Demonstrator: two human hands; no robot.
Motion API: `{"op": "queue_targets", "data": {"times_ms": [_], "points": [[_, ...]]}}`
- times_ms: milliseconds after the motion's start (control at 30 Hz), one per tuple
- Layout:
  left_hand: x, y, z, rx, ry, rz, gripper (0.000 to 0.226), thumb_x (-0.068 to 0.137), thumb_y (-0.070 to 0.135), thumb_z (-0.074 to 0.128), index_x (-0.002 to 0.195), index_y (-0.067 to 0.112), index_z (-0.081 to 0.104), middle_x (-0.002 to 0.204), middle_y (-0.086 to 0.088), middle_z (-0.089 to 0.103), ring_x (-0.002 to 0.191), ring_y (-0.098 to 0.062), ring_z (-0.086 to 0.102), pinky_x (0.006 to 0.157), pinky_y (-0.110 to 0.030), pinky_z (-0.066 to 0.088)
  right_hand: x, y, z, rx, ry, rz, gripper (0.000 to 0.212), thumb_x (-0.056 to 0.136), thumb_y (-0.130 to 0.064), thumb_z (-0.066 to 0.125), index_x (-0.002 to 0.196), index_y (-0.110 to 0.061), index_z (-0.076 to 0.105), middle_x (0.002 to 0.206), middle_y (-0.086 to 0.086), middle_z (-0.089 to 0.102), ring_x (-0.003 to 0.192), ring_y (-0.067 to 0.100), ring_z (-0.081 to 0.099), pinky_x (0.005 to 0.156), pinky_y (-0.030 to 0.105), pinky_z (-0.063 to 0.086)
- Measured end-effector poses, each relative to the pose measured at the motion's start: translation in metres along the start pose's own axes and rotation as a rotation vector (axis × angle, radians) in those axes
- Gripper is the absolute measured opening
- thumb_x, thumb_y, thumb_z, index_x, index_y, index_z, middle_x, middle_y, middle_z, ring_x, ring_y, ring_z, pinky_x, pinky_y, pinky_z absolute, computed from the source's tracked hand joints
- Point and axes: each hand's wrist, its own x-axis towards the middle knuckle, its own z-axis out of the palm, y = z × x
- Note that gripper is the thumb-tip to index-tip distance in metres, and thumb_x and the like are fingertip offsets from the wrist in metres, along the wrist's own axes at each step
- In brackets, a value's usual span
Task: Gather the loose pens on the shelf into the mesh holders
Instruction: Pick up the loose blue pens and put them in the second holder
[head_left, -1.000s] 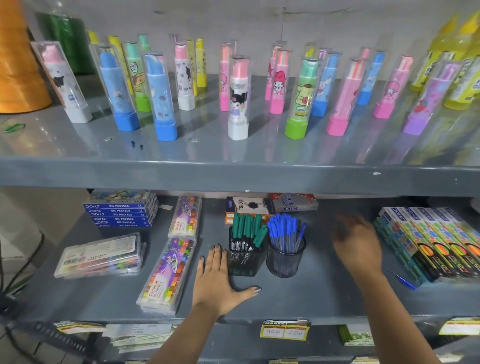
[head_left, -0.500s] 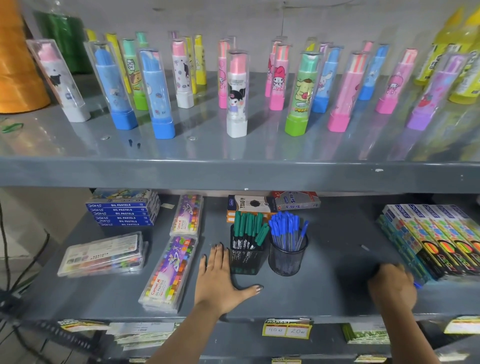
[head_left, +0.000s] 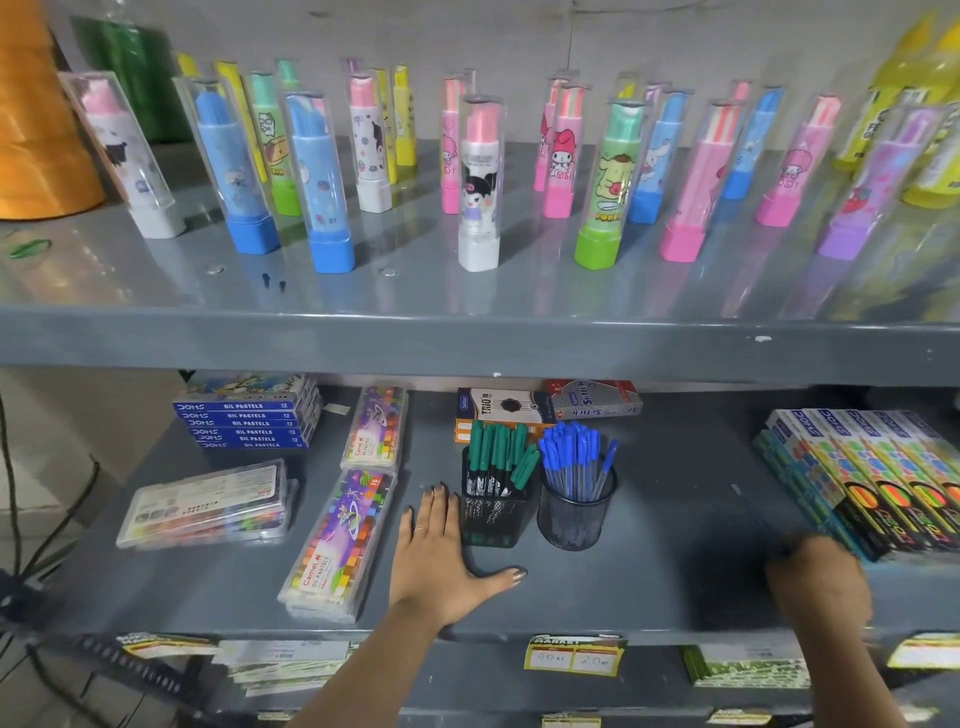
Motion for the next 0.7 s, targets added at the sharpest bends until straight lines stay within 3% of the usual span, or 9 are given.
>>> {"op": "queue_targets", "data": {"times_ms": [100, 200, 267, 300, 333, 400, 500, 633, 700], "points": [[0.000, 0.000, -0.001, 0.012, -0.003, 0.002, 0.141, 0.060, 0.107, 0.025, 0.162, 0.014, -0.002, 0.171, -0.005, -0.008, 0.156, -0.019, -0.014, 0.127, -0.044, -0.006, -0.006, -0.009, -0.011, 0.296, 0.134, -0.145, 0.019, 0.081, 0.001, 0.062, 0.099, -0.003, 0.070, 0.085, 0.024, 0.066, 0.081, 0.039, 0.062, 0.072, 0.042, 0.049], [0.000, 0.000, -0.003, 0.019, -0.015, 0.001, 0.140, 0.060, 0.107, 0.024, 0.162, 0.014, -0.003, 0.171, -0.005, -0.009, 0.155, -0.019, -0.015, 0.127, -0.044, -0.006, -0.009, -0.030, -0.033, 0.708, 0.135, -0.131, 0.028, 0.085, 0.004, 0.063, 0.112, -0.002, 0.065, 0.091, 0.016, 0.067, 0.082, 0.024, 0.058, 0.090, 0.038, 0.049], [0.000, 0.001, -0.003, 0.017, -0.018, 0.000, 0.140, 0.060, 0.107, 0.024, 0.162, 0.014, -0.003, 0.171, -0.005, -0.008, 0.156, -0.019, -0.014, 0.127, -0.044, -0.007, -0.009, -0.048, -0.049, 0.999, 0.095, -0.134, 0.033, 0.084, 0.007, 0.063, 0.117, 0.001, 0.060, 0.072, -0.006, 0.067, 0.069, 0.004, 0.059, 0.091, 0.023, 0.052], [0.000, 0.001, -0.003, 0.017, -0.017, -0.001, 0.140, 0.060, 0.107, 0.024, 0.162, 0.014, -0.002, 0.171, -0.005, -0.008, 0.156, -0.019, -0.014, 0.127, -0.044, -0.006, -0.009, -0.057, -0.057, 1.049, 0.098, -0.172, 0.033, 0.083, 0.007, 0.065, 0.115, 0.000, 0.061, 0.064, -0.013, 0.067, 0.061, -0.005, 0.059, 0.080, 0.010, 0.052], [0.000, 0.001, -0.003, 0.015, -0.013, -0.001, 0.140, 0.060, 0.107, 0.025, 0.162, 0.014, -0.002, 0.171, -0.004, -0.007, 0.156, -0.019, -0.013, 0.127, -0.044, -0.006, -0.011, -0.065, -0.063, 1.064, 0.098, -0.232, 0.030, 0.082, 0.006, 0.067, 0.109, -0.004, 0.064, 0.060, -0.019, 0.067, 0.056, -0.008, 0.059, 0.069, 0.003, 0.049], [0.001, 0.001, -0.002, 0.007, 0.004, -0.001, 0.140, 0.060, 0.107, 0.026, 0.162, 0.014, 0.000, 0.171, -0.004, -0.005, 0.156, -0.018, -0.012, 0.127, -0.044, -0.006, -0.020, -0.083, -0.074, 1.137, 0.069, -0.352, 0.028, 0.080, 0.007, 0.069, 0.093, -0.017, 0.066, 0.058, -0.020, 0.067, 0.054, -0.007, 0.060, 0.061, 0.004, 0.049], [0.000, 0.000, -0.002, 0.004, 0.017, 0.000, 0.140, 0.060, 0.107, 0.027, 0.162, 0.015, 0.001, 0.171, -0.004, -0.005, 0.156, -0.018, -0.012, 0.127, -0.043, -0.006, -0.036, -0.111, -0.076, 1.203, 0.011, -0.507, 0.036, 0.076, 0.011, 0.070, 0.083, -0.023, 0.062, 0.060, -0.014, 0.069, 0.055, -0.003, 0.063, 0.062, 0.010, 0.051], [-0.002, 0.002, -0.004, -0.022, 0.027, 0.010, 0.141, 0.060, 0.107, 0.027, 0.162, 0.013, 0.002, 0.171, -0.005, -0.004, 0.156, -0.019, -0.010, 0.127, -0.043, -0.005, -0.048, -0.143, -0.053, 1.067, -0.043, -0.563, 0.038, 0.071, 0.005, 0.077, 0.079, -0.026, 0.057, 0.073, 0.006, 0.072, 0.063, 0.012, 0.067, 0.066, 0.023, 0.053], [-0.001, 0.002, -0.004, -0.036, 0.026, 0.012, 0.143, 0.059, 0.107, 0.026, 0.162, 0.011, 0.001, 0.171, -0.006, -0.004, 0.156, -0.019, -0.010, 0.127, -0.043, -0.005, -0.051, -0.153, -0.038, 0.930, -0.055, -0.582, 0.031, 0.070, -0.002, 0.080, 0.078, -0.023, 0.058, 0.075, 0.010, 0.071, 0.065, 0.018, 0.065, 0.064, 0.018, 0.050]]}}
